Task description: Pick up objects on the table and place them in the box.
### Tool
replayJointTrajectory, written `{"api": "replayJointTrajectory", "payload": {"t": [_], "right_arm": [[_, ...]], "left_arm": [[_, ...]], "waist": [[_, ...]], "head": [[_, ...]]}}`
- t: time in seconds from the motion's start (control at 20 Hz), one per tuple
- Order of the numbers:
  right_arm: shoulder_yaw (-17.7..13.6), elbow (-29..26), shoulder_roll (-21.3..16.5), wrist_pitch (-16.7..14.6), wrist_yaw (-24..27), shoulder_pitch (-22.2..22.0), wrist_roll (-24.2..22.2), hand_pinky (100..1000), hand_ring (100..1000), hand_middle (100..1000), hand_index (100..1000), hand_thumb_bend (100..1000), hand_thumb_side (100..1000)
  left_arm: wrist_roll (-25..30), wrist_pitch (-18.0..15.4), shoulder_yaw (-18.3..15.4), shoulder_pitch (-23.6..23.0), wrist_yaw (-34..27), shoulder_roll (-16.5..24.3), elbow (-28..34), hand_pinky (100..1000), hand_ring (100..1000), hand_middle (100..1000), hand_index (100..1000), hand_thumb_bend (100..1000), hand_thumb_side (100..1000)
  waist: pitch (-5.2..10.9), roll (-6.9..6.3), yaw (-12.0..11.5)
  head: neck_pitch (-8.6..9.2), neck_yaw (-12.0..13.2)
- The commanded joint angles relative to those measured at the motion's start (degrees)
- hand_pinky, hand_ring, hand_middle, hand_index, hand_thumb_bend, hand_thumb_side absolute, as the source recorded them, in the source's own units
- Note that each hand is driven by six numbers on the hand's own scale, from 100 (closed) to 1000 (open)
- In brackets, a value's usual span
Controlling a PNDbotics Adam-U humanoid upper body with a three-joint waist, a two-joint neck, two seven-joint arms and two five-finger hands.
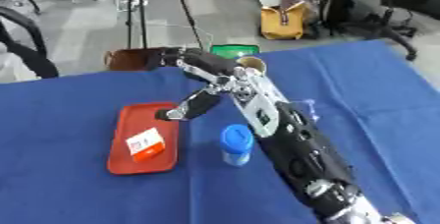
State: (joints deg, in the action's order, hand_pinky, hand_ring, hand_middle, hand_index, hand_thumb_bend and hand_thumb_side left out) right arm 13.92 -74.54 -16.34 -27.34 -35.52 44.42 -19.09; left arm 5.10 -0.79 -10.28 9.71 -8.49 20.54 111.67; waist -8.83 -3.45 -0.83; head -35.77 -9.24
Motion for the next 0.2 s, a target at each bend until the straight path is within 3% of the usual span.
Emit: {"api": "replayJointTrajectory", "payload": {"t": [0.05,0.2], "right_arm": [[0.7,-5.6,-4.8,-1.3,3.3,-1.0,1.7,831,881,861,877,529,373],[0.4,-9.2,-8.4,-0.9,6.3,-3.6,2.1,835,891,867,877,532,374]], "left_arm": [[-0.4,-0.1,-0.8,0.1,0.3,1.1,0.6,431,643,665,840,485,878],[-0.2,-0.1,-0.7,0.0,0.4,1.1,0.5,432,645,667,841,486,877]], "waist": [[0.92,-0.04,0.3],[1.14,-0.12,1.4]], "head": [[-0.54,0.8],[-0.47,1.1]]}}
